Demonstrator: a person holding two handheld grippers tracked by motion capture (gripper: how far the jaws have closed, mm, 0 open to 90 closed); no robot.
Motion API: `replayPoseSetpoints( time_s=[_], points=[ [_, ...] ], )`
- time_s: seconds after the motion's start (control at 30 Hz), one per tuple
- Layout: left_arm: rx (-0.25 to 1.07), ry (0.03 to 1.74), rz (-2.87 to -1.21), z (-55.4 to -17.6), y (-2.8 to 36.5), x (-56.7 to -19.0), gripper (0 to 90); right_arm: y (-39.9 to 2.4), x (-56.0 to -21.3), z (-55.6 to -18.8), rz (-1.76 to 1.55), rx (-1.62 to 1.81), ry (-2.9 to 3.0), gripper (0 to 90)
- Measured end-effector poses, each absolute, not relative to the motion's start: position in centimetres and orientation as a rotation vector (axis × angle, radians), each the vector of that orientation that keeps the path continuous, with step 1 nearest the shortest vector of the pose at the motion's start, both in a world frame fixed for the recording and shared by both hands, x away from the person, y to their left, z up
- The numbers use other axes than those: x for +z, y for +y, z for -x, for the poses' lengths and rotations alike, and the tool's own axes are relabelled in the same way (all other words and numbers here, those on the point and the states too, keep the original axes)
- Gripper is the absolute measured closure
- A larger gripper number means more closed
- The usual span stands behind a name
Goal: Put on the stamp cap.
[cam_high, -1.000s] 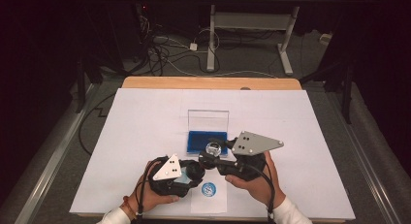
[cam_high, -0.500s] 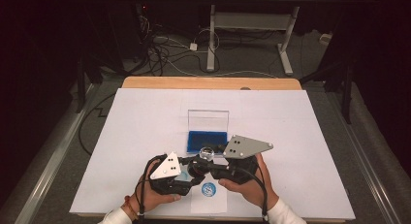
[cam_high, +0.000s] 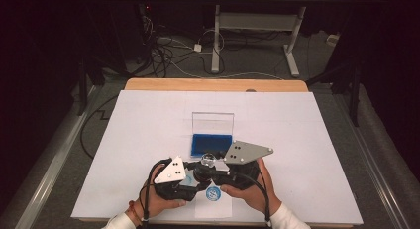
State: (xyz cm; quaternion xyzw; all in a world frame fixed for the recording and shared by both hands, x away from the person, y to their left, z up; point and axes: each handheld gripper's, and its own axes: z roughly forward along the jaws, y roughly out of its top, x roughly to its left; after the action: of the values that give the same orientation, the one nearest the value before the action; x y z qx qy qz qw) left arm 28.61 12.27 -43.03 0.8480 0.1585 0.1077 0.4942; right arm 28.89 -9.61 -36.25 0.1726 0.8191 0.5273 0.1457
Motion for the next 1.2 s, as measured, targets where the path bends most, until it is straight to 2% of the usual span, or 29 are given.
replayPoseSetpoints(
  time_s=[1.2],
  points=[
    [0.264,0.399,-2.034,-28.64,12.62,-43.07,36.5,-9.6,-37.26,-29.12,-0.526,1.523,2.362,57.1]
  ],
)
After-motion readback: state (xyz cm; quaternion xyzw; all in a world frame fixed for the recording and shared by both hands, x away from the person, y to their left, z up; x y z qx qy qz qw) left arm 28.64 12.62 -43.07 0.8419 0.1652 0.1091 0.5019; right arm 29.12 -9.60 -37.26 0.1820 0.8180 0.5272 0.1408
